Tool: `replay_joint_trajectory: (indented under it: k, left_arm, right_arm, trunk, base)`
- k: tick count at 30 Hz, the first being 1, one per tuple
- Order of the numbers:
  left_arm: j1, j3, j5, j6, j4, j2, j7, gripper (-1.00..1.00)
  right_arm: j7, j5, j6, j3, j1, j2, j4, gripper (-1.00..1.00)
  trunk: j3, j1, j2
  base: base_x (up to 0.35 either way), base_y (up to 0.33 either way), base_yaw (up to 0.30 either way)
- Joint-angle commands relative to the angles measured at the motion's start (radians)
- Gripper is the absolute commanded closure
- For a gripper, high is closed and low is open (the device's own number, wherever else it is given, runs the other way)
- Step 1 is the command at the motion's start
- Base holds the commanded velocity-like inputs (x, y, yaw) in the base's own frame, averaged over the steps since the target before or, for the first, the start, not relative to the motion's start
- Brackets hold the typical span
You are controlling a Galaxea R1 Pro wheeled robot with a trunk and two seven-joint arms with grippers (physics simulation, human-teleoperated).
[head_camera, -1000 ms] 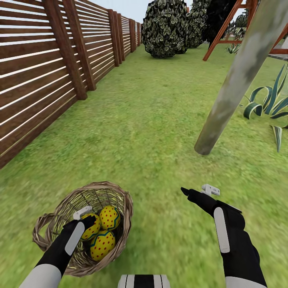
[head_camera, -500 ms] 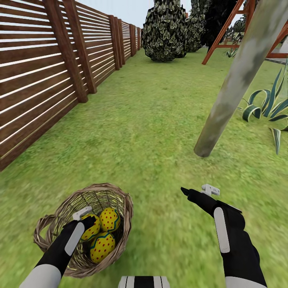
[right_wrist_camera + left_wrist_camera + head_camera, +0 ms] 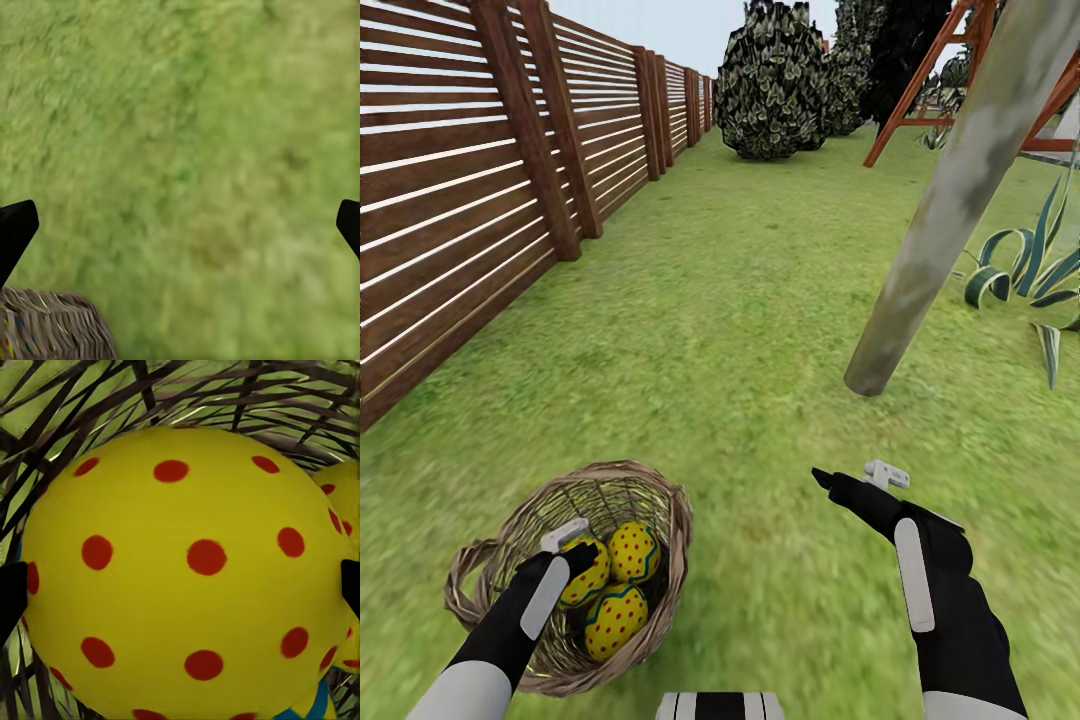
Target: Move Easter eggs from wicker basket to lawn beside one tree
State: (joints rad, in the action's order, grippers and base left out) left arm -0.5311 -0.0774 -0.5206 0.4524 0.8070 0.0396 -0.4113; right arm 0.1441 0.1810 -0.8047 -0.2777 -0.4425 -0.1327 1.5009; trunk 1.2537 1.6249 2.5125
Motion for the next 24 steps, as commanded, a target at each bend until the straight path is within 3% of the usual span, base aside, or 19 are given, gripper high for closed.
replay_joint_trajectory:
  k: [1,24]
  left_arm:
    - [-0.001,0.001,-0.01,0.004,0.002,0.0,-0.008,1.0]
    - [-0.001,0.0,-0.007,0.007,0.0,0.0,-0.012,1.0]
  right_arm:
    - [0.006,-0.002,-0.005,-0.003,-0.001,-0.001,0.001,-1.0]
    - [0.006,-0.002,-0.005,-0.003,-0.001,-0.001,0.001,-1.0]
  trunk:
    - [0.001,0.0,0.0]
    - [-0.015,-0.002,-0.001]
  base:
    - [0.0,0.0,0.0]
    - [0.0,0.0,0.0]
